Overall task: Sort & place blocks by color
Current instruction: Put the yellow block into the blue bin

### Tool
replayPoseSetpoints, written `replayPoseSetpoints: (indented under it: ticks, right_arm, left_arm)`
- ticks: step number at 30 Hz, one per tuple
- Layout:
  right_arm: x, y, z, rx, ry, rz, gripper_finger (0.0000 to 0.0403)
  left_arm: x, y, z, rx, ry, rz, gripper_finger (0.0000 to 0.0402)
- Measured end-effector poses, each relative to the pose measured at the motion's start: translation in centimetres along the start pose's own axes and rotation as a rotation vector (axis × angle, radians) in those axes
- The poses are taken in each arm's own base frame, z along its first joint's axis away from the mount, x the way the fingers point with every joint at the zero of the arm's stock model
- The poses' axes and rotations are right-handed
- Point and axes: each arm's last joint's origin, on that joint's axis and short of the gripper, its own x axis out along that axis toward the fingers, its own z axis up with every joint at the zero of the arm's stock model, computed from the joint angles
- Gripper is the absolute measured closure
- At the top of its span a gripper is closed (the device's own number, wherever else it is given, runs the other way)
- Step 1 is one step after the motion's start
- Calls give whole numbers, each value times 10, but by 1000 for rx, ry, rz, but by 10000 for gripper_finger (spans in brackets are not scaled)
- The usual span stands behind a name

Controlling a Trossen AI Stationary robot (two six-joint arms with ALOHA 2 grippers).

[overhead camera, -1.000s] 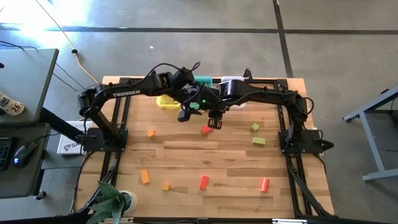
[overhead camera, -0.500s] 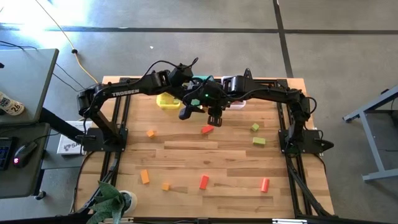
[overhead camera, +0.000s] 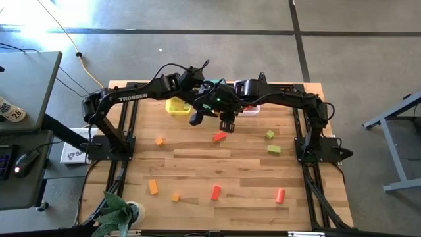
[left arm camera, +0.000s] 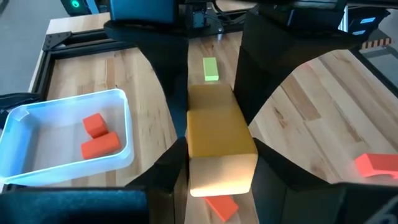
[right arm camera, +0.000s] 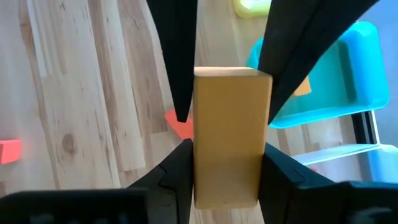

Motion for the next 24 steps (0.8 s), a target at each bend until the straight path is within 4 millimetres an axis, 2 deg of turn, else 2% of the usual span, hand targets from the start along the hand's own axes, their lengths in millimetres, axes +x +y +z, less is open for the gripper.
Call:
replayPoseSetpoints:
  ticks: [5,9,18,24]
  right_arm:
    - [0,0,1,-4,-10,-1,233]
    - [1,-1,1,-5,-1,-50,206]
    - [2,-5,-2,-13,32,-187,198]
    - [1,-14,-4,2,59,-258,197]
  left_arm:
    - [-2,3,-1,24,-5,-2,299]
    - [-3,5,-3,41,13,17,299]
    - [-7,15,-15,73,164,180,299]
    - [-6,29,-26,47,278,333,299]
